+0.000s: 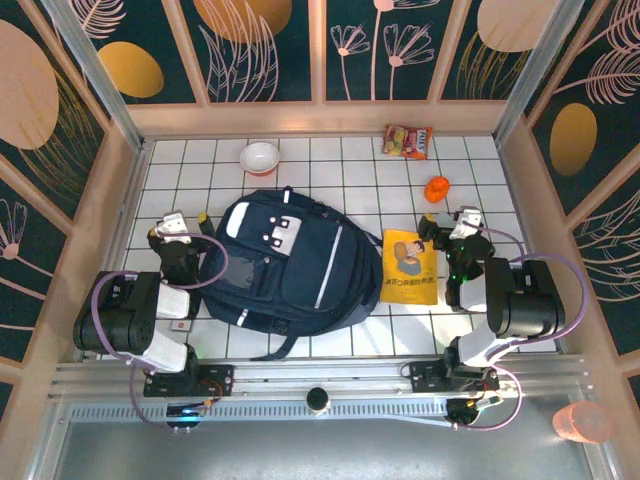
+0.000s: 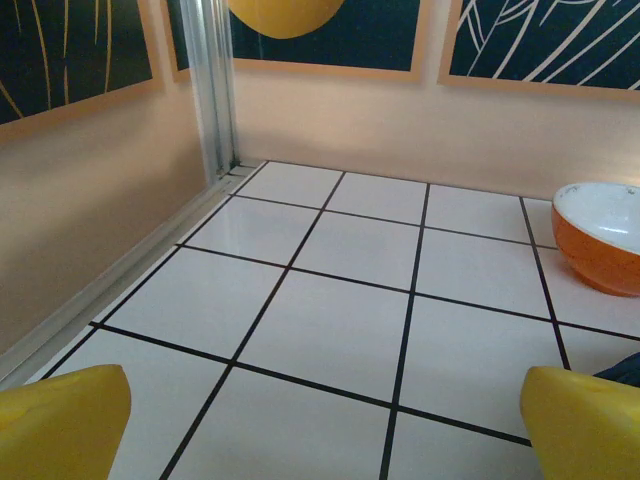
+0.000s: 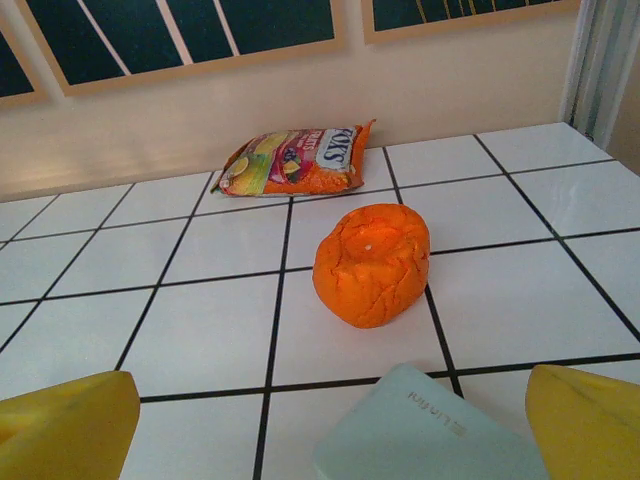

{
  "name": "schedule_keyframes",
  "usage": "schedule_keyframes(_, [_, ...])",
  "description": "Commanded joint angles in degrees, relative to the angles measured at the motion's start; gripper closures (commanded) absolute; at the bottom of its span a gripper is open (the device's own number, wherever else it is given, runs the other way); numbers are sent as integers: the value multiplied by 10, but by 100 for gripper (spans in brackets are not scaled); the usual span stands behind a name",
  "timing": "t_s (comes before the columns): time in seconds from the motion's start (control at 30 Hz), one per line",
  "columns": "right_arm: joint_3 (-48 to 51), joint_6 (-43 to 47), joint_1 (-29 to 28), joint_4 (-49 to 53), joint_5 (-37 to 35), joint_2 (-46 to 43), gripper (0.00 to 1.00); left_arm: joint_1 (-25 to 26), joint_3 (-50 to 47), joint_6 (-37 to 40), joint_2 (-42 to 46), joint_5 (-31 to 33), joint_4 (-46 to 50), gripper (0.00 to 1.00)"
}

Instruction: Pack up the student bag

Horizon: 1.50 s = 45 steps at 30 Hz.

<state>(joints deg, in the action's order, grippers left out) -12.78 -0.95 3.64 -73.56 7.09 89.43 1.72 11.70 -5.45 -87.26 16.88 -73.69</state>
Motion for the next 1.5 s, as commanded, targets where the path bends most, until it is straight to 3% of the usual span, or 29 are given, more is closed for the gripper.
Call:
schedule_keyframes(0.0, [2, 2, -4, -27, -5, 3, 1, -3, 9, -7, 3, -9, -9, 1])
schedule_keyframes(1.1, [2, 3, -4, -26, -6, 3, 1, -3, 7, -7, 4, -9, -12, 1])
schedule_keyframes(1.23, [3, -4, 0, -15, -3, -19, 1, -3, 33, 4, 47, -33, 65, 1])
schedule_keyframes(1.33, [-28, -4, 2, 116, 6, -111, 1, -3, 79, -5, 110, -31, 203, 5])
schedule_keyframes(1.47, [-175, -62, 3, 466, -8, -229, 1, -2, 160, -83, 201, -59, 422, 17])
